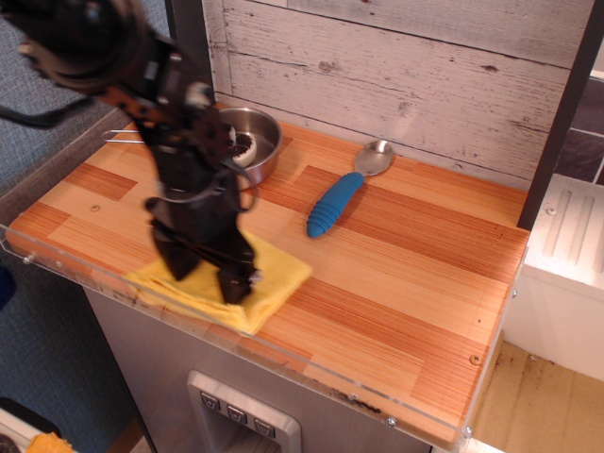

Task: Move the yellow cloth all the way to the left

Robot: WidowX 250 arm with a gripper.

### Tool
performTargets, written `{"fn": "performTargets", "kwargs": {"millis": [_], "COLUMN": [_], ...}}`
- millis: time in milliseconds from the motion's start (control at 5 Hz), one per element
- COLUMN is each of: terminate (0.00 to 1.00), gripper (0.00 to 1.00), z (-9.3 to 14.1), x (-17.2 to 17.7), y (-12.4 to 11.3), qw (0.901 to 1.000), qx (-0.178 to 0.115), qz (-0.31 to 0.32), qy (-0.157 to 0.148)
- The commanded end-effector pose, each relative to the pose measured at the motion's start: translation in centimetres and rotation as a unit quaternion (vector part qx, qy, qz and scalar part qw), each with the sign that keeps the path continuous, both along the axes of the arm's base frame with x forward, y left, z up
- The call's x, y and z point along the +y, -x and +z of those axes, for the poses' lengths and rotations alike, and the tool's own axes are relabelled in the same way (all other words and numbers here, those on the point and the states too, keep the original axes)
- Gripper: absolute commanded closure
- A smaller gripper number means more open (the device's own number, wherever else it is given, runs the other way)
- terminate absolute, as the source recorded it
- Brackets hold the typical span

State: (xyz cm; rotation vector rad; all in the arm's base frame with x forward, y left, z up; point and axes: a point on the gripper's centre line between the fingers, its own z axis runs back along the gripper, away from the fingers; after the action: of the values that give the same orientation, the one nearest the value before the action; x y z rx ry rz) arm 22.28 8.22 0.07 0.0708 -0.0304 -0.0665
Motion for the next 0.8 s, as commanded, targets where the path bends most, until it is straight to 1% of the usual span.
{"fn": "performTargets", "kwargs": {"millis": [0, 200, 400, 600], "terminate": [0.0, 0.0, 0.0, 0.0], "gripper": [0.0, 0.0, 0.0, 0.0], "z": [-1.6, -2.2, -2.7, -3.1], "x": [5.3, 7.0, 8.3, 8.7], "y": [2.4, 2.0, 1.0, 0.0], "qw": [0.9981, 0.9975, 0.9974, 0.9978], "qx": [0.043, 0.045, 0.037, 0.038], "qz": [0.04, 0.051, 0.06, 0.054], "qy": [0.016, 0.017, 0.007, 0.0]}}
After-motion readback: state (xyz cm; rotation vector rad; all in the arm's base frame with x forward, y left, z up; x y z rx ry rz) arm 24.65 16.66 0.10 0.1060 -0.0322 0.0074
